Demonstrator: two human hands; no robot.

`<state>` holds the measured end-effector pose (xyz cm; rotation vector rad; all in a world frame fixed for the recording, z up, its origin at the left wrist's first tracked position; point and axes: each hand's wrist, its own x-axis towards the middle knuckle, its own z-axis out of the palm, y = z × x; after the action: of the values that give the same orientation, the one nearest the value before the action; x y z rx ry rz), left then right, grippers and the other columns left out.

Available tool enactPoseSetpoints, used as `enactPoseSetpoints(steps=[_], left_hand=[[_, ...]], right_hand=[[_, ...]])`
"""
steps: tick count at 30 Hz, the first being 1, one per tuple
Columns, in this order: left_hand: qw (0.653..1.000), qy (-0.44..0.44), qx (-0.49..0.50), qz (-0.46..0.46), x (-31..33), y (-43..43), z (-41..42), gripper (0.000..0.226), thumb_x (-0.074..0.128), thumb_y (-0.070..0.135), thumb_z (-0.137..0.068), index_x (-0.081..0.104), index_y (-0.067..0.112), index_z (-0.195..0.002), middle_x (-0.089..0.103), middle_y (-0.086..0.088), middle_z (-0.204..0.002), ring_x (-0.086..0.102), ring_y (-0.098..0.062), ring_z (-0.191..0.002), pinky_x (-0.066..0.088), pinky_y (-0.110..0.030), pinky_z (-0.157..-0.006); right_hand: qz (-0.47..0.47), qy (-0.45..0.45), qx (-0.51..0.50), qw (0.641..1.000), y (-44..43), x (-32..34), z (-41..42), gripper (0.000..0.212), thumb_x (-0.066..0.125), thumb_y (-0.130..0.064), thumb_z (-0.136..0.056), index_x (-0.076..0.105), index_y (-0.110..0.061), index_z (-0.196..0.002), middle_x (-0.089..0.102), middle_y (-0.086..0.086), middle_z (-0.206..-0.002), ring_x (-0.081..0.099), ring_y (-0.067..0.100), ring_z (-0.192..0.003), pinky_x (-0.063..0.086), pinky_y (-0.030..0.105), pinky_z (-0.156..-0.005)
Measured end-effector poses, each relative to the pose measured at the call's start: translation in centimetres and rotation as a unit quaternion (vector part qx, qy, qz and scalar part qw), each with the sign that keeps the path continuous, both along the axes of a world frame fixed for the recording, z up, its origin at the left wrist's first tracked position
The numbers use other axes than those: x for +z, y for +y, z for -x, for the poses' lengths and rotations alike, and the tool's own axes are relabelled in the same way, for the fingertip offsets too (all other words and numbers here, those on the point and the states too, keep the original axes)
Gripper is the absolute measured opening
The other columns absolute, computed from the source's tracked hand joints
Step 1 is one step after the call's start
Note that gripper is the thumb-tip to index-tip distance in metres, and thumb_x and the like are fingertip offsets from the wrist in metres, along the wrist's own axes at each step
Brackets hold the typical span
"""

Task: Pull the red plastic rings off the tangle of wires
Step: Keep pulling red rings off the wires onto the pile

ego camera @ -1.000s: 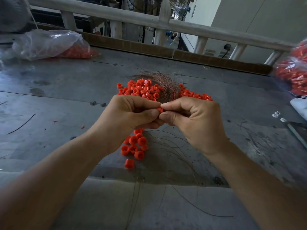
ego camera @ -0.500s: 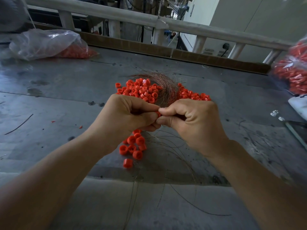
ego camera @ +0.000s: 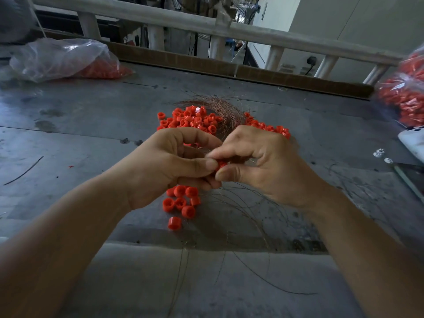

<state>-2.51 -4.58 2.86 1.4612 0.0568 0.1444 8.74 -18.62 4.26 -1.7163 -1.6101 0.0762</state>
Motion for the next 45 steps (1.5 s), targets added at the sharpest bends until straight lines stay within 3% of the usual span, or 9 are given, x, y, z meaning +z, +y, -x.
enactPoseSetpoints(steps=[4, 9, 14, 19, 26, 35, 39, 42, 45], left_hand=[[1.000, -0.027, 0.003, -0.003, 0.1, -0.2, 0.0, 0.033, 0.070, 0.021, -0.064, 0.065, 0.017, -0.097, 0.070, -0.012, -0.074, 0.069, -0.020, -0.065, 0.054, -0.022, -0.057], [0.982, -0.083, 0.049, -0.161, 0.5, -1.3, 0.3, 0.056, 0.079, 0.029, -0.057, 0.057, 0.029, -0.107, 0.070, -0.010, -0.080, 0.070, -0.022, -0.070, 0.056, -0.023, -0.063], [0.978, -0.092, 0.070, -0.172, 0.6, -1.6, 0.4, 0.062, 0.072, 0.031, -0.054, 0.052, 0.030, -0.112, 0.071, -0.007, -0.078, 0.070, -0.019, -0.066, 0.054, -0.019, -0.059], [0.982, -0.107, 0.069, -0.141, 0.4, -1.7, 0.6, 0.057, 0.072, 0.029, -0.056, 0.054, 0.032, -0.110, 0.071, -0.008, -0.074, 0.070, -0.019, -0.062, 0.055, -0.023, -0.057], [0.985, -0.109, 0.063, -0.118, 0.4, -1.6, 0.4, 0.055, 0.071, 0.019, -0.060, 0.052, 0.024, -0.112, 0.071, -0.007, -0.074, 0.070, -0.018, -0.063, 0.055, -0.022, -0.059], [0.996, -0.092, -0.001, 0.006, 0.5, 0.0, 0.2, 0.050, 0.081, 0.030, -0.056, 0.068, 0.022, -0.104, 0.071, -0.011, -0.081, 0.070, -0.025, -0.074, 0.055, -0.025, -0.062], [0.992, -0.105, 0.033, 0.057, 0.8, 0.5, 0.2, 0.036, 0.072, 0.020, -0.060, 0.071, 0.017, -0.095, 0.071, -0.011, -0.080, 0.069, -0.020, -0.068, 0.055, -0.024, -0.057], [0.988, -0.110, 0.044, 0.095, 1.0, 0.6, 0.1, 0.029, 0.065, 0.017, -0.061, 0.073, 0.015, -0.089, 0.072, -0.010, -0.081, 0.069, -0.017, -0.068, 0.055, -0.022, -0.056], [0.986, -0.114, 0.042, 0.114, 0.9, 0.6, 0.0, 0.027, 0.063, 0.017, -0.062, 0.074, 0.013, -0.086, 0.072, -0.009, -0.081, 0.069, -0.014, -0.069, 0.054, -0.021, -0.059]], right_hand=[[0.015, -0.029, -0.023, 0.999, 0.0, 0.0, 0.0, 0.019, 0.065, -0.024, -0.074, 0.068, -0.011, -0.088, 0.052, -0.013, -0.078, 0.049, -0.003, -0.073, 0.038, 0.008, -0.069], [-0.001, -0.079, -0.046, 0.996, 0.1, -0.2, 0.5, 0.016, 0.063, -0.017, -0.077, 0.067, -0.004, -0.087, 0.053, -0.006, -0.082, 0.054, 0.007, -0.076, 0.044, 0.016, -0.070], [-0.011, -0.089, -0.047, 0.995, 0.1, -0.2, 0.9, 0.013, 0.062, -0.009, -0.075, 0.066, -0.003, -0.086, 0.050, -0.007, -0.083, 0.052, 0.007, -0.076, 0.045, 0.017, -0.070], [-0.035, -0.081, -0.041, 0.995, 0.2, -0.5, 1.2, 0.010, 0.063, 0.001, -0.072, 0.066, -0.001, -0.082, 0.050, -0.007, -0.083, 0.049, 0.000, -0.075, 0.044, 0.011, -0.070], [-0.030, -0.045, -0.044, 0.998, 0.2, -0.4, 0.8, 0.009, 0.064, -0.006, -0.075, 0.066, -0.005, -0.084, 0.047, -0.016, -0.079, 0.048, -0.005, -0.074, 0.041, 0.009, -0.069], [-0.104, 0.000, -0.040, 0.994, 0.1, 0.2, 0.4, 0.032, 0.073, -0.025, -0.066, 0.061, -0.019, -0.095, 0.060, 0.000, -0.081, 0.058, 0.011, -0.072, 0.050, 0.020, -0.065], [-0.069, 0.070, -0.030, 0.995, 0.3, 0.0, 0.3, 0.035, 0.068, -0.028, -0.070, 0.059, -0.020, -0.102, 0.064, -0.009, -0.087, 0.063, 0.004, -0.081, 0.050, 0.015, -0.073], [-0.077, 0.046, -0.046, 0.995, 0.2, -0.1, 0.0, 0.027, 0.065, -0.012, -0.077, 0.058, -0.023, -0.101, 0.058, -0.022, -0.083, 0.059, -0.008, -0.078, 0.044, 0.007, -0.071], [-0.081, 0.017, -0.065, 0.994, 0.1, 0.1, -0.1, 0.022, 0.063, -0.014, -0.078, 0.059, -0.024, -0.097, 0.057, -0.020, -0.084, 0.057, -0.005, -0.080, 0.043, 0.009, -0.070]])
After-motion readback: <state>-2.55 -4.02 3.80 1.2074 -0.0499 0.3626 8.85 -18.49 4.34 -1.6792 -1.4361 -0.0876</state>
